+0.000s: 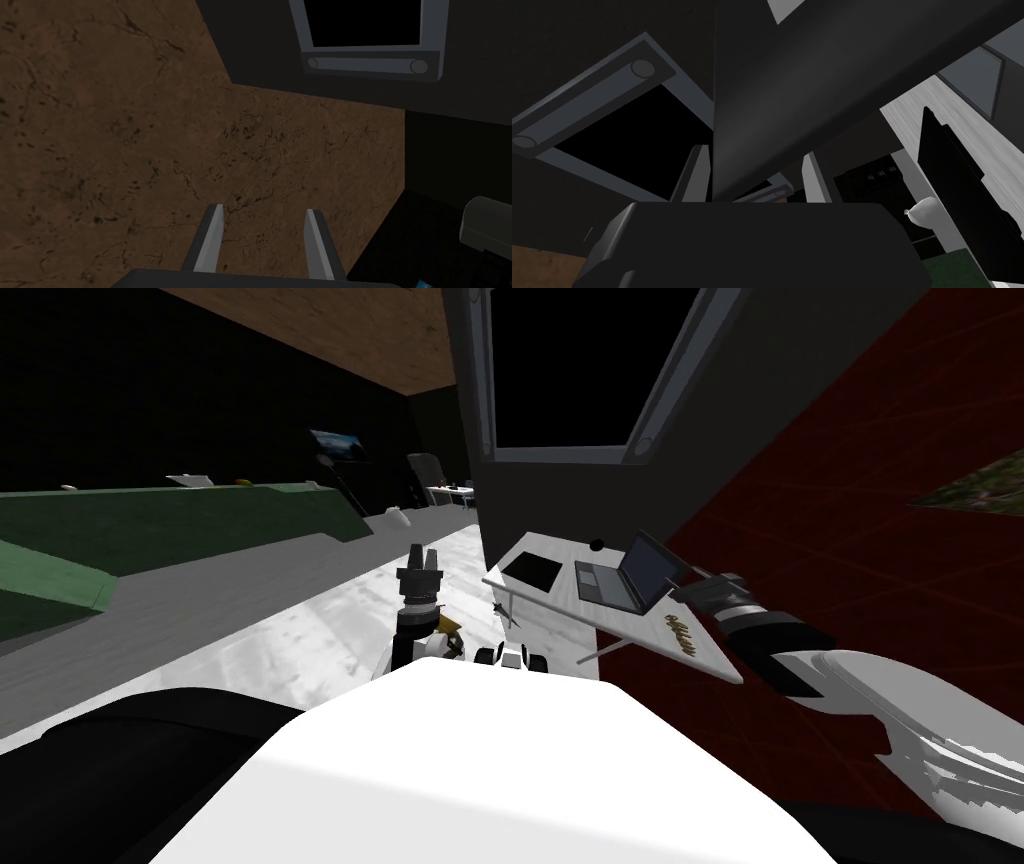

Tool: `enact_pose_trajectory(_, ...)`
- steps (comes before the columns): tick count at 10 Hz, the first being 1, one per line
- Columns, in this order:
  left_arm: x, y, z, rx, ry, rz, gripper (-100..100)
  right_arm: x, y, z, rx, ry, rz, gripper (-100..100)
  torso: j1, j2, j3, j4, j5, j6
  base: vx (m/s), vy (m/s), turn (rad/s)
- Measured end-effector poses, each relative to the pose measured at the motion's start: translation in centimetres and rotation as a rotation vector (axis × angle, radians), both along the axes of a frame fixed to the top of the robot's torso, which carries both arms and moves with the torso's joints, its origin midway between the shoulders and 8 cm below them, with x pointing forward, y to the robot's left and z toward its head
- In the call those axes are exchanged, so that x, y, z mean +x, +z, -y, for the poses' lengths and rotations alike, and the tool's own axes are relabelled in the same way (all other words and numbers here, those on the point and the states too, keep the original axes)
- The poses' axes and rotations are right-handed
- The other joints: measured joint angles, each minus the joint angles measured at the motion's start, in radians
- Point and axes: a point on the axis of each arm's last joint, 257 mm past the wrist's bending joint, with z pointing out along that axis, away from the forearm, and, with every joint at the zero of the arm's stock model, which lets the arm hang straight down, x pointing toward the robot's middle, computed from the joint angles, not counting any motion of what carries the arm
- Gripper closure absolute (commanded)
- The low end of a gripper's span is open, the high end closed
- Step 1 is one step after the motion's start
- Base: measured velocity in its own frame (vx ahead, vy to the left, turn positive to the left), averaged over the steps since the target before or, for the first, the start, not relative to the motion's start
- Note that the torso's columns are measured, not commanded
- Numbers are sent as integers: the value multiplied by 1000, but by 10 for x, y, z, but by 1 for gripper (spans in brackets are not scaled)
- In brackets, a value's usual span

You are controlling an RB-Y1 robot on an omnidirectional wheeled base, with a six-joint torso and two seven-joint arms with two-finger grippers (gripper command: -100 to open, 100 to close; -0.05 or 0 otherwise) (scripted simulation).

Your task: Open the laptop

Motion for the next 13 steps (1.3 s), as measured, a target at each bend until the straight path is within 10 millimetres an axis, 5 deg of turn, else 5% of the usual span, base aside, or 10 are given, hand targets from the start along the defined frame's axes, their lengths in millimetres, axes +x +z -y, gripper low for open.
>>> enact_pose_trajectory(8,0,0,0,0,0,0,0,-30,-10,120,-207,-245,-115,100,7,4,1,4,5,-1,-108,76,318)
enact_pose_trajectory(13,0,0,0,0,0,0,0,-43,-10,160,-270,-331,-156,100,1,5,2,4,4,1,-76,48,246)
